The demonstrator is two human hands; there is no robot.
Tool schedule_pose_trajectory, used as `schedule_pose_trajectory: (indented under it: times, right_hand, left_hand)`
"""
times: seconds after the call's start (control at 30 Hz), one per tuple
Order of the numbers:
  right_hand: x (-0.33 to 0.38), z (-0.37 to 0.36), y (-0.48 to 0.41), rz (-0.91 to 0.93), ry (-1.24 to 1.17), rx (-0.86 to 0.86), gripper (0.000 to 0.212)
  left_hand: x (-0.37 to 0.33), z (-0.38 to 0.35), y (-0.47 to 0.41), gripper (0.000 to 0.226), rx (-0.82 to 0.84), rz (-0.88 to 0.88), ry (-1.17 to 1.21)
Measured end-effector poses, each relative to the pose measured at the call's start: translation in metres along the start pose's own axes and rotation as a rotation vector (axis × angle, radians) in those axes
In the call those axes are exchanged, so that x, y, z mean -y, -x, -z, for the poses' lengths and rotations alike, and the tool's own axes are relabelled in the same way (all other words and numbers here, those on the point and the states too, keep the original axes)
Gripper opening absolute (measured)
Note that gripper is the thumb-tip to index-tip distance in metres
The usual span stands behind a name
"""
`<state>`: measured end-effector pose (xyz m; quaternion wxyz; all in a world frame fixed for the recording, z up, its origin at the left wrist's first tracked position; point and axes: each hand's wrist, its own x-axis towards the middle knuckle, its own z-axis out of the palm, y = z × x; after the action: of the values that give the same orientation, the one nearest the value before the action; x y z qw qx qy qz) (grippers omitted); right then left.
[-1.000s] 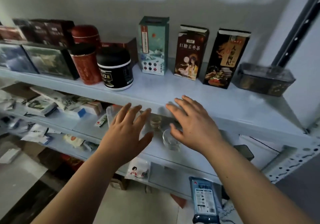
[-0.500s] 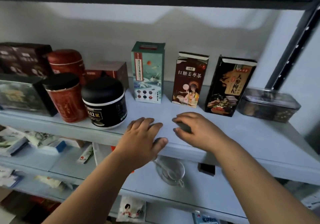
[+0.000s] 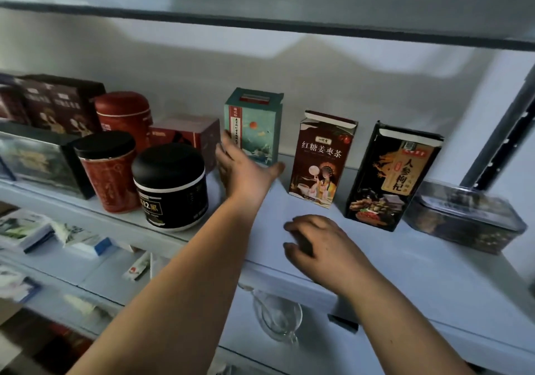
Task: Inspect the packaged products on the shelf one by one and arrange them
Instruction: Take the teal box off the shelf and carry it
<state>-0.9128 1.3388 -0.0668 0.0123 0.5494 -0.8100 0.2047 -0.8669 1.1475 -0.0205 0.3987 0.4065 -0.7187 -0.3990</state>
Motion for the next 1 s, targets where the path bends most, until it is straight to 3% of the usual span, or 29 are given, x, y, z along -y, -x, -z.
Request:
schedule_pose_trajectory:
  times: [0.23,0.4,0.47,0.53,0.6,0.7,0.8,0.87,1.0]
  right_hand:
    - [-0.003,0.000,-0.002,0.012,-0.046,0.005,0.045]
    - [-0.001,0.004,0.002,-0.039,-0.152,-0.015,0.047]
    - [0.002,0.010,0.004,-0.083,-0.273,-0.085,0.057]
    - [0.007,0.015,0.008,-0.106,-0.422,-0.125,0.080]
    - [0.012,0.016,0.011,-0.051,-0.579,-0.102,0.091]
    - [0.016,0.014,0.018,0.015,-0.794,-0.135,0.089]
    - [0.010,0.014,0.023,0.015,-0.943,-0.261,0.080]
    - [0.005,0.013,0.025,0.011,-1.032,-0.293,0.079]
    - [0.001,0.010,0.025,-0.020,-1.079,-0.328,0.080]
  left_hand:
    - [0.008,-0.005,-0.008,0.136,-0.049,0.037,-0.041]
    - [0.006,0.018,0.029,0.133,-0.026,-0.150,0.001]
    - [0.008,0.031,0.050,0.130,-0.055,-0.225,0.024]
    - [0.012,0.042,0.068,0.129,-0.068,-0.283,0.123]
    - [0.016,0.045,0.086,0.129,-0.013,-0.288,0.281]
    - [0.016,0.045,0.108,0.125,0.109,-0.274,0.429]
    - [0.019,0.051,0.111,0.072,0.241,-0.273,0.555]
    - [0.023,0.055,0.107,0.058,0.374,-0.245,0.599]
    - [0.030,0.049,0.105,0.076,0.578,-0.160,0.671]
